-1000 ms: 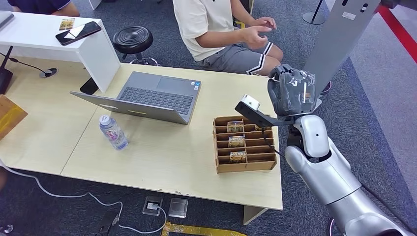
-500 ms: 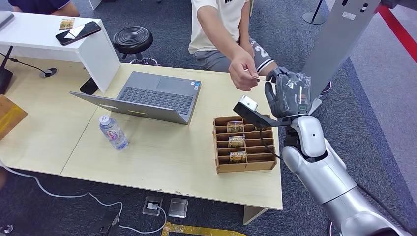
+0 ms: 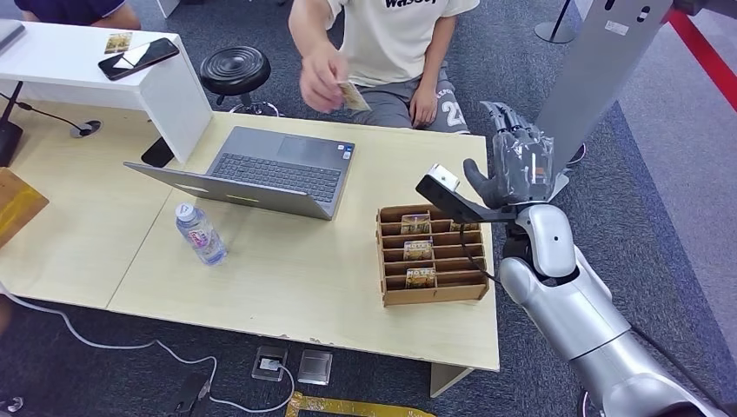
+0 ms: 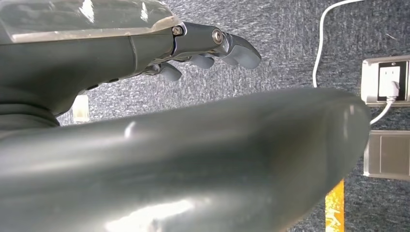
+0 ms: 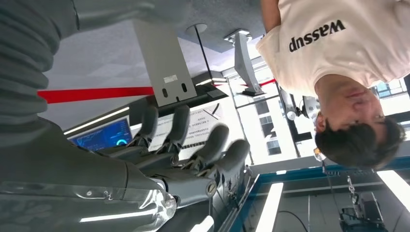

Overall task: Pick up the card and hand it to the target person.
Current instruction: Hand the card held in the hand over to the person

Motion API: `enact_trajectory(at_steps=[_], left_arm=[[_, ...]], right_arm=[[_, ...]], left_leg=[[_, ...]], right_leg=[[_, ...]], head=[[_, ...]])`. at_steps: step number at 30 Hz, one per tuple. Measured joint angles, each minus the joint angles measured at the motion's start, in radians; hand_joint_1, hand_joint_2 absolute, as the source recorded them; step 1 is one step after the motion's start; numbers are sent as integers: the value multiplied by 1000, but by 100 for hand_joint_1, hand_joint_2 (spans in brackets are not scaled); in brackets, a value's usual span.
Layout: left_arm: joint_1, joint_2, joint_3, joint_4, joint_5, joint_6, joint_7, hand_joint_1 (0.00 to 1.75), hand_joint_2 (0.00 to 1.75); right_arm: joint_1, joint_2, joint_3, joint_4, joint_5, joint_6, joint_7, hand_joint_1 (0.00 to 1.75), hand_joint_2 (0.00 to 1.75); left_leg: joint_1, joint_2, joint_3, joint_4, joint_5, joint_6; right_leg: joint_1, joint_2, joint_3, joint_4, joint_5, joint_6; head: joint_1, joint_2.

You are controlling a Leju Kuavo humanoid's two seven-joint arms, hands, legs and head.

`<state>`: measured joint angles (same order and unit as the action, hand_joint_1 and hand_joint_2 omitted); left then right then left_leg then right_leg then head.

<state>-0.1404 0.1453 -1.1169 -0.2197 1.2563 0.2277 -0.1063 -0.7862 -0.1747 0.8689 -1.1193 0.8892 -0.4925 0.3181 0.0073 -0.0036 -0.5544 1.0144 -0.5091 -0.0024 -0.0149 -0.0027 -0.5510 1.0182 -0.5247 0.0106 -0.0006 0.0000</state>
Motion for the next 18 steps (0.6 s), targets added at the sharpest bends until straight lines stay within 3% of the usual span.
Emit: enact_trajectory(at_steps=[6,10,18], left_arm=[[9,0,-4,0,13,0,-4,0,0],[24,0,-4,0,32,0,-11,0,0],[39,1,-3,0,62,0,-12,0,0]], right_arm=[[10,-9,-17,-35,-47,-17,14,0,175],[56,-38,-51,-133,-120,-80,15,0,175],[235,-90,-163,-369,-601,-40,-145,0,175]], left_leg=[[0,0,0,0,0,0],[0,0,0,0,0,0],[0,-1,0,0,0,0]], right_leg=[[0,0,0,0,0,0],[0,0,0,0,0,0],[0,-1,0,-1,0,0]], head=[[-1,0],[0,0],[-1,0]])
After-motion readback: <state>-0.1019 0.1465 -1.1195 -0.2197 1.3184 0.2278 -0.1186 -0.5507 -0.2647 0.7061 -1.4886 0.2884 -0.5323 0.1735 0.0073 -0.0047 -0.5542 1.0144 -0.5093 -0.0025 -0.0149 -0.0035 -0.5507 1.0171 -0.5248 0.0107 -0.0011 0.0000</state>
